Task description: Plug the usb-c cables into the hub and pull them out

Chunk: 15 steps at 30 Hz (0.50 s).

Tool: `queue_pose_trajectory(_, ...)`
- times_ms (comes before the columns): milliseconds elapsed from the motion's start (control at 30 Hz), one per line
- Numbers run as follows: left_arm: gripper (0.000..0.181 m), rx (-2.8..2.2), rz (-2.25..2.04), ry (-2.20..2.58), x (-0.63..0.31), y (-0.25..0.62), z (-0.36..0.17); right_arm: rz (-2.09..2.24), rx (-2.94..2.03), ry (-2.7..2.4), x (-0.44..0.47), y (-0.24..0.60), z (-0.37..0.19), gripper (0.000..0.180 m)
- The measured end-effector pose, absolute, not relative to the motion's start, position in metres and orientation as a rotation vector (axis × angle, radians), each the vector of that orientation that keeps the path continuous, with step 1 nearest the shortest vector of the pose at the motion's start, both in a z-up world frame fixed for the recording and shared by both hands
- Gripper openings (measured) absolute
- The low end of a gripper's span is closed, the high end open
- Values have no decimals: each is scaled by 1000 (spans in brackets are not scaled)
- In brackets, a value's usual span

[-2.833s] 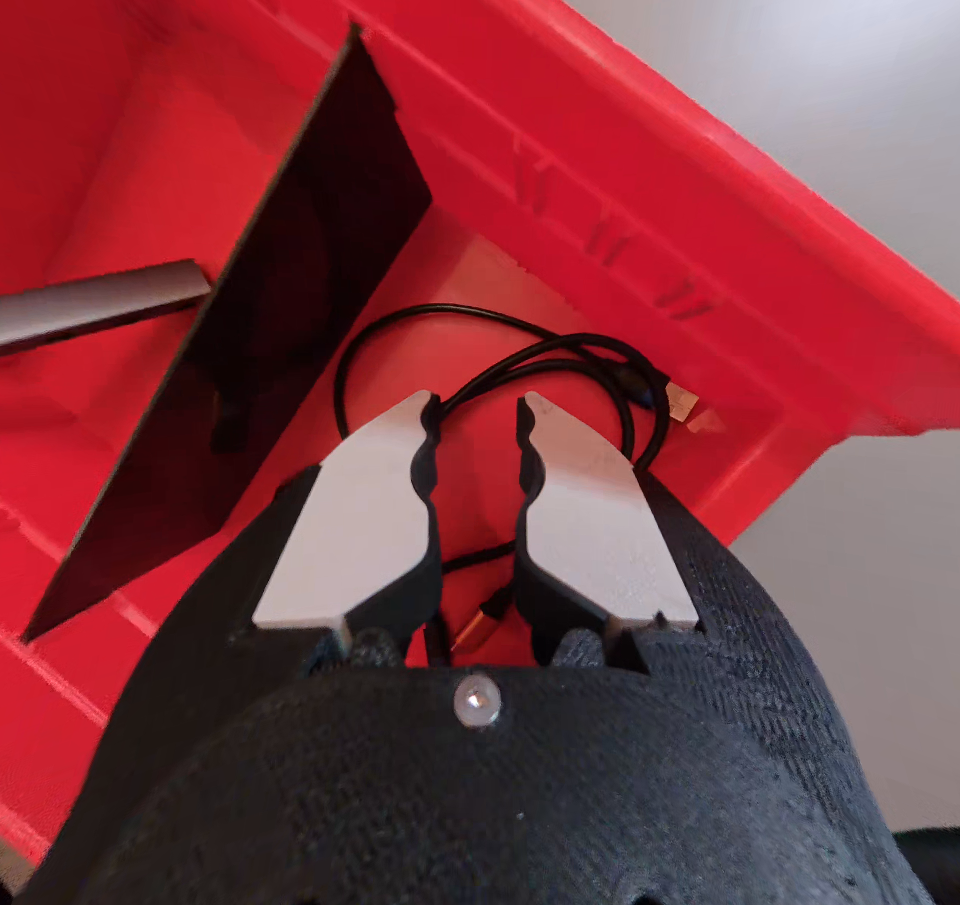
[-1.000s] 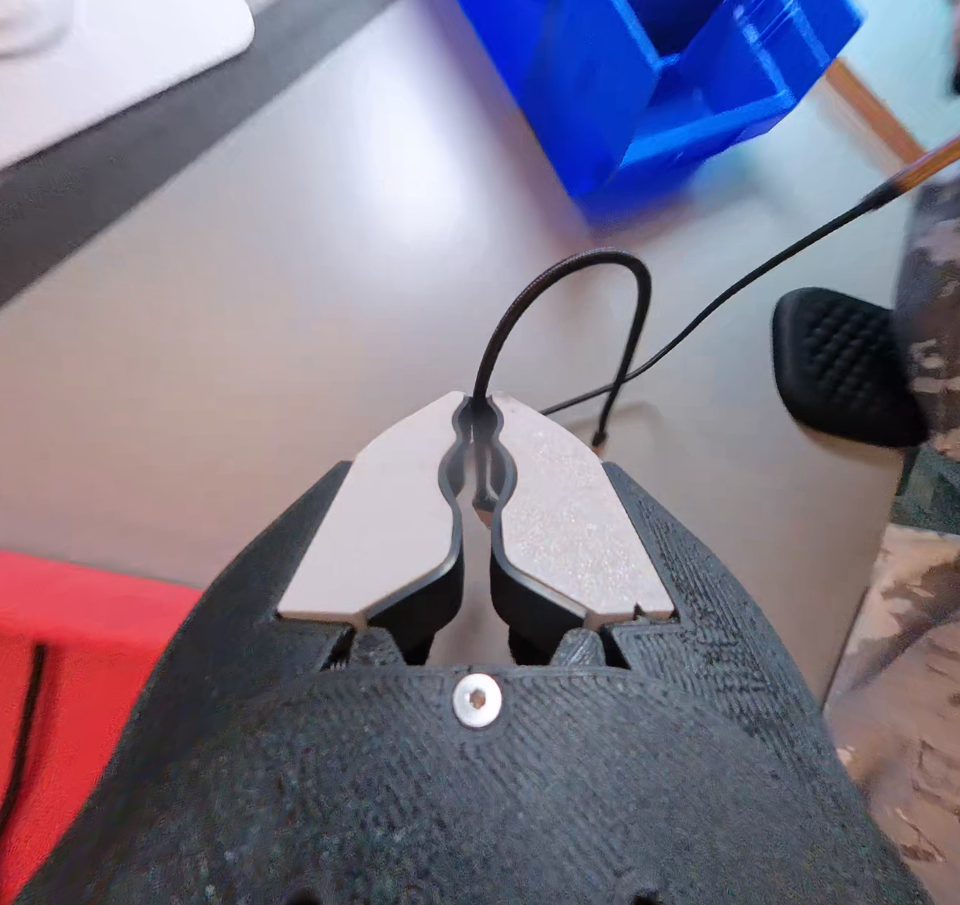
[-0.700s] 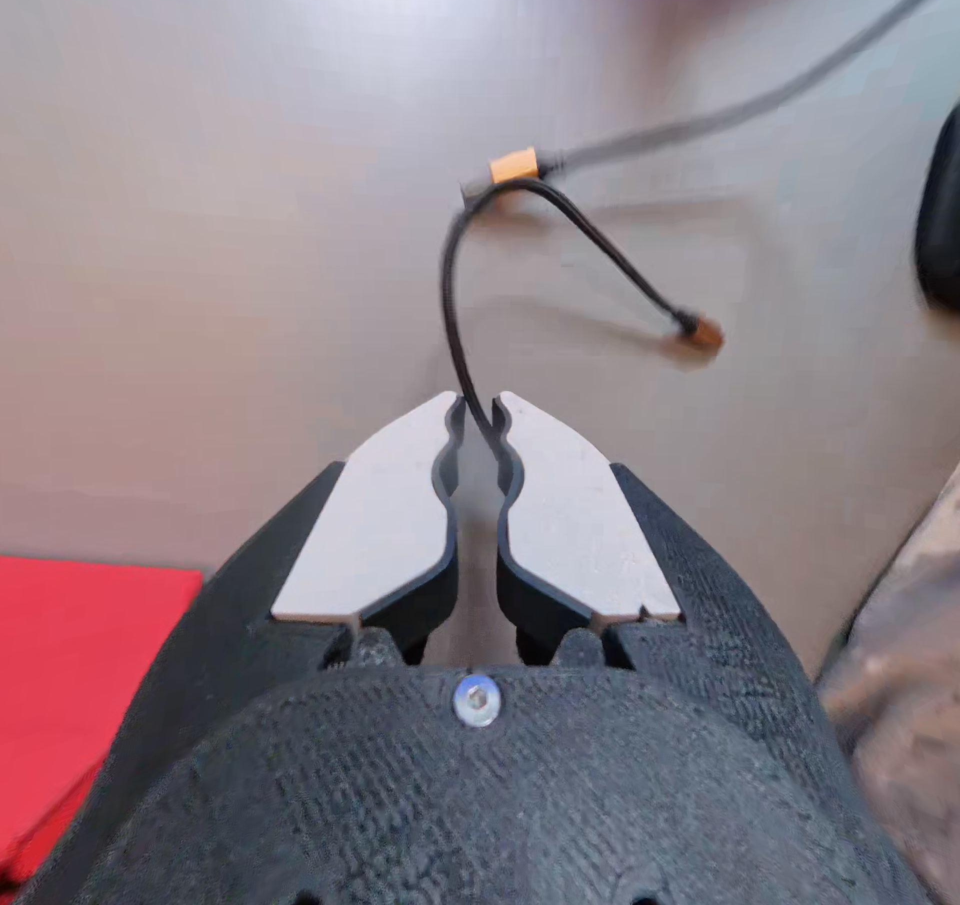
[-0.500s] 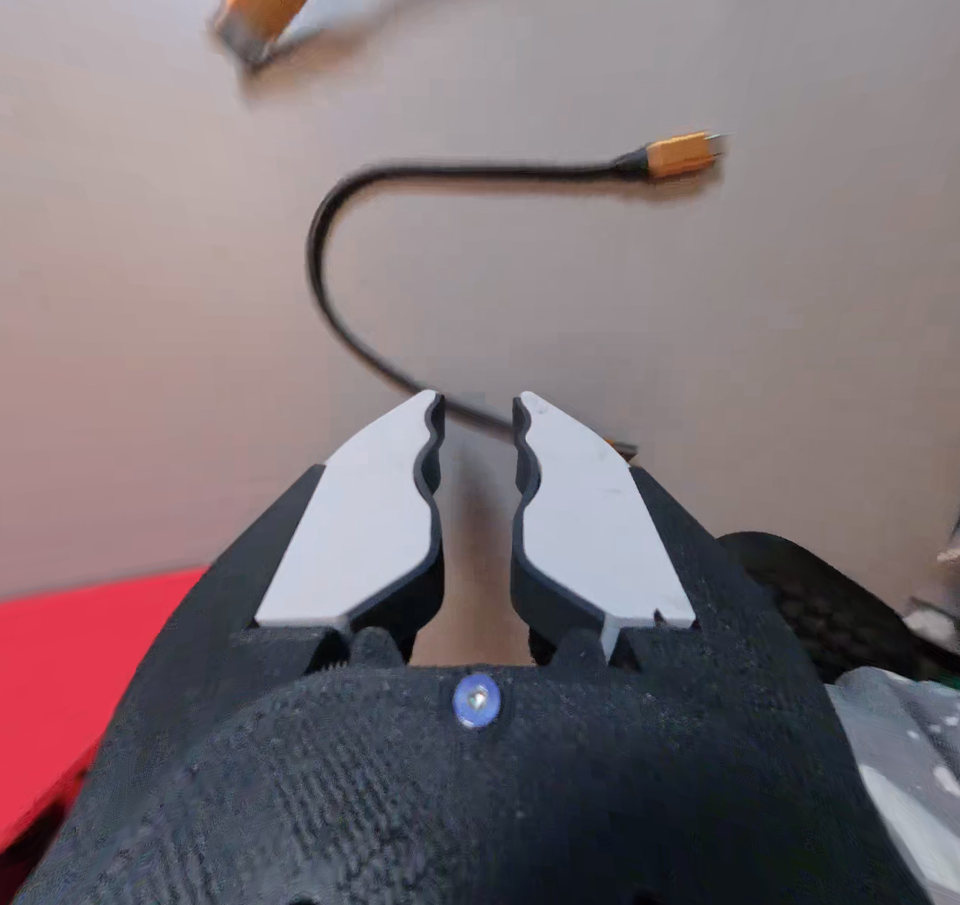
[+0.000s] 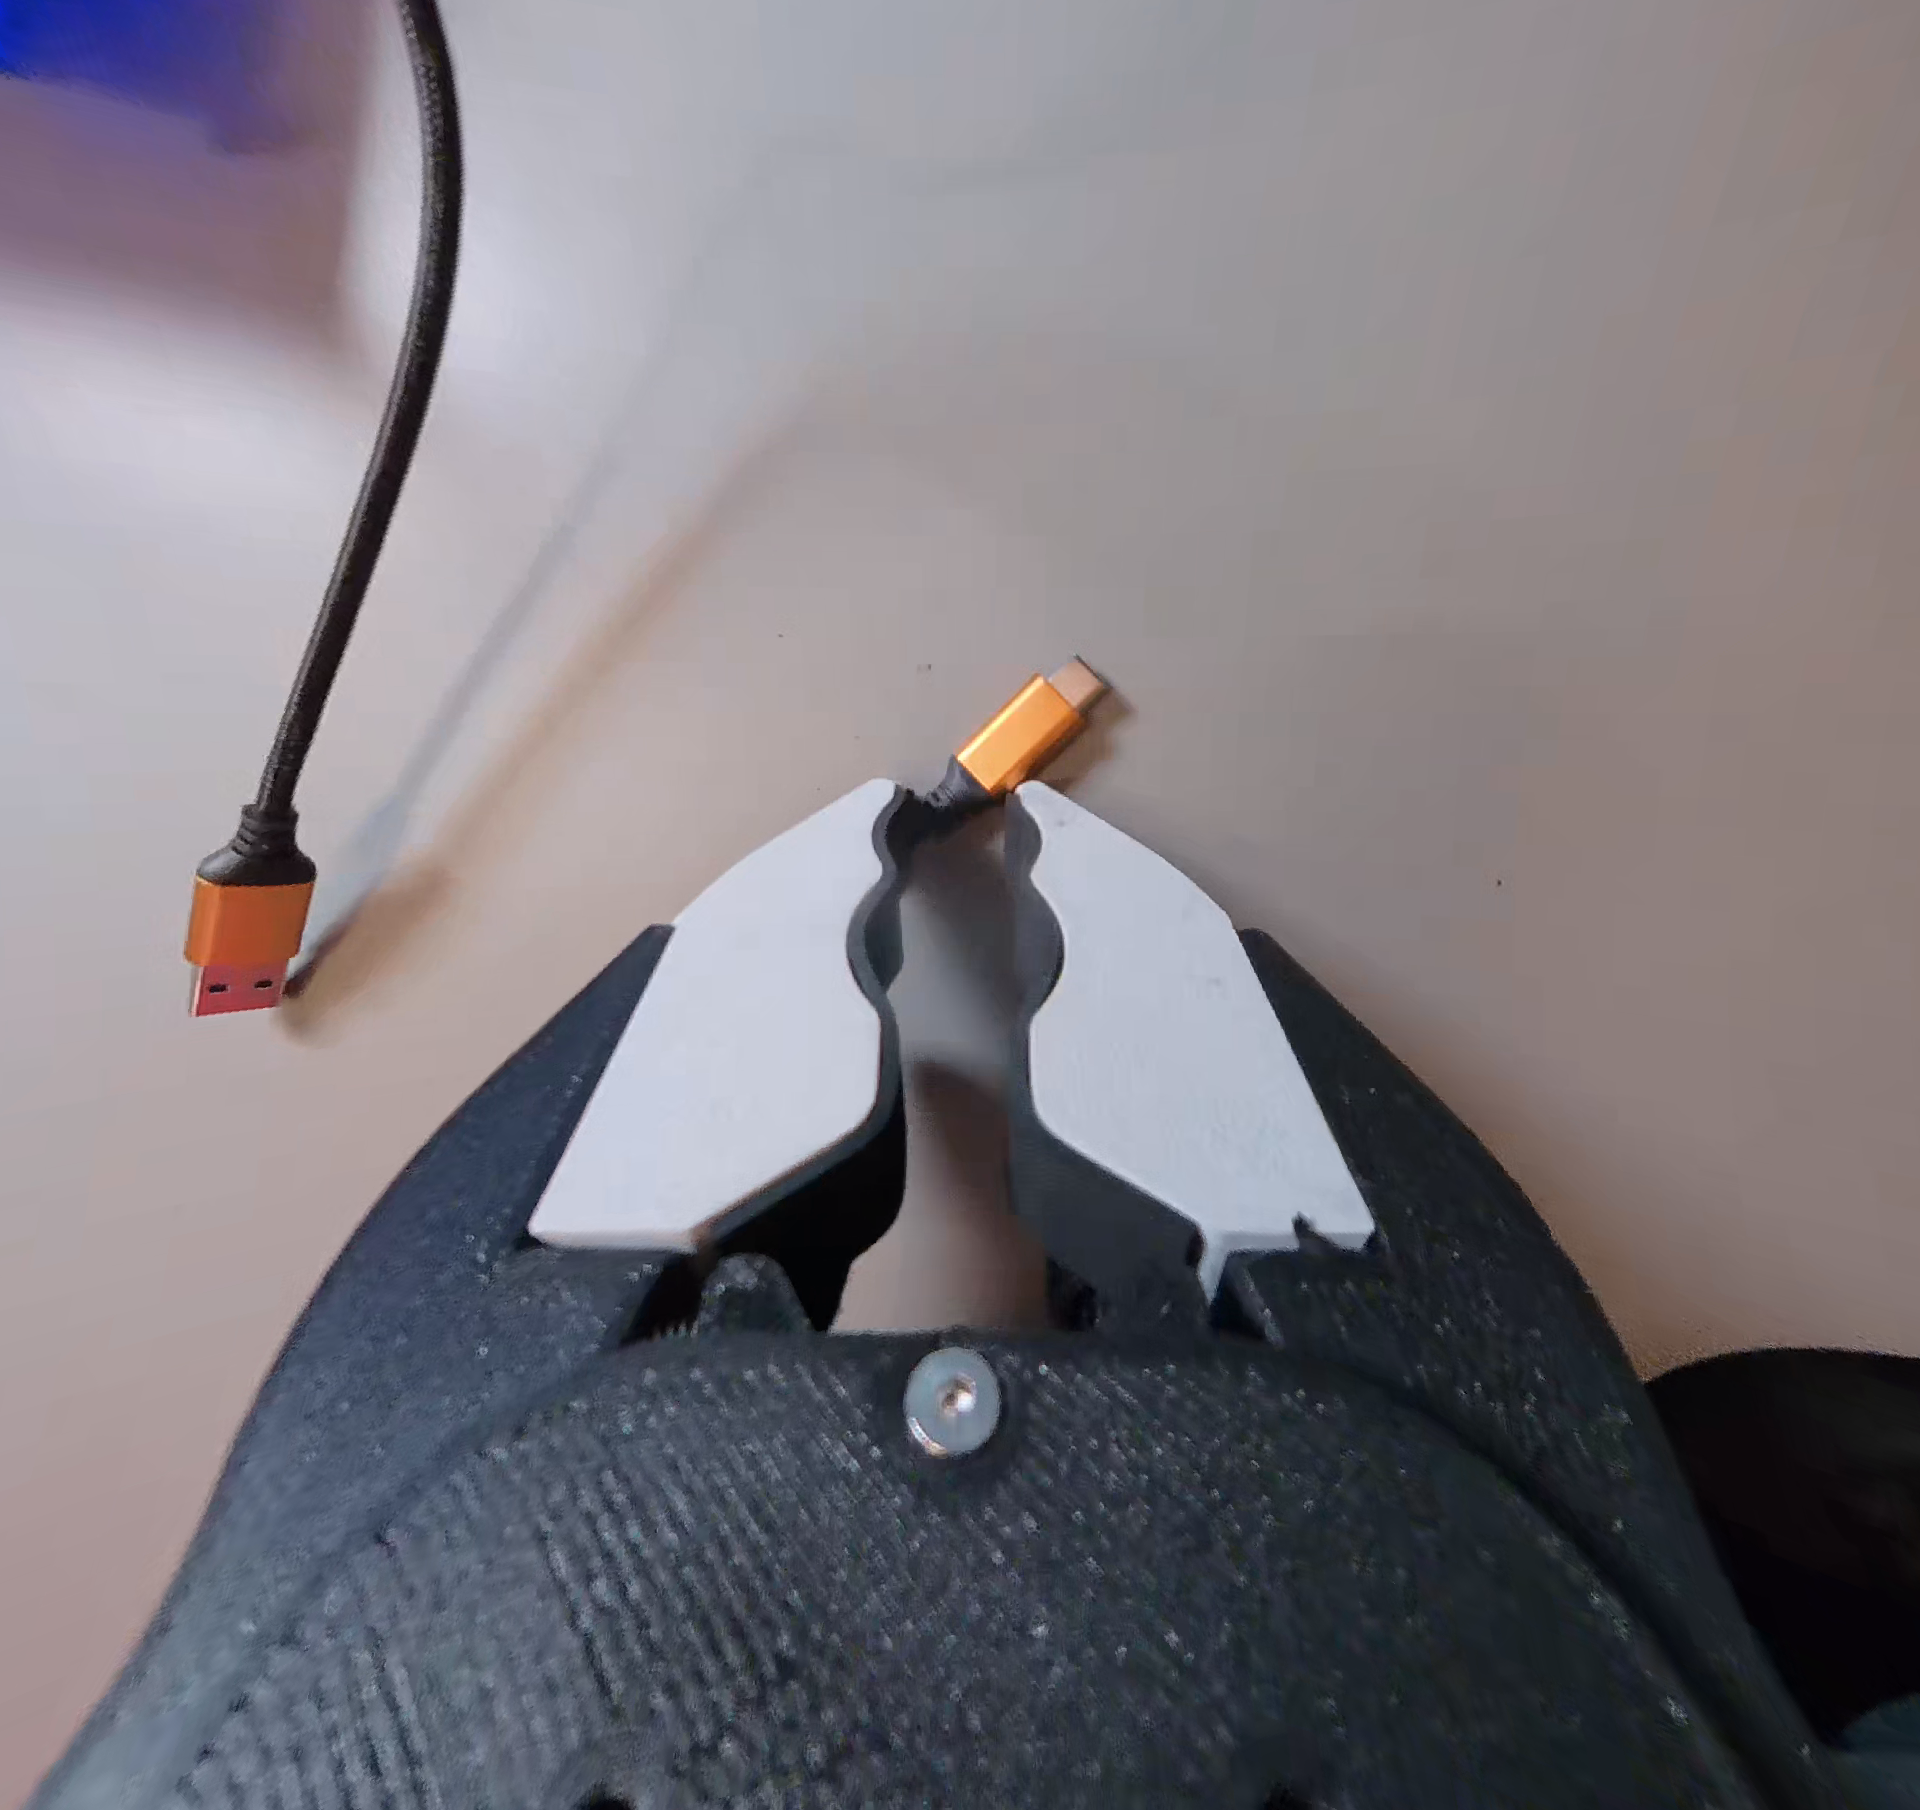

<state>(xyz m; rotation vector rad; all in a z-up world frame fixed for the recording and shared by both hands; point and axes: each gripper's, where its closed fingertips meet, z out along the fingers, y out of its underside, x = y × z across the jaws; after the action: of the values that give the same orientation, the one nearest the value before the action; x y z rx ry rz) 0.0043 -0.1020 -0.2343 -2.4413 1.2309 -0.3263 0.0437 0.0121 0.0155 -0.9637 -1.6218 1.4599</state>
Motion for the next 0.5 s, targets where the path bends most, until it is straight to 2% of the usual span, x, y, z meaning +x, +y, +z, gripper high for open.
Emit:
queue_pose_trajectory(167, 9, -2644, -140, 745, -40, -72, -234, 1437, -981, -1634, 40, 13, 11, 9)
queue_pose_trajectory(267, 9, -2661, -277, 501, -50, -69, -234, 1435, -994, -1647, 38, 12, 6, 9)
queue_pose_trajectory(500, 16, -2599, -252, 685, -53, -74, -235, 1416, -1049, -1717, 30, 12, -16, 9)
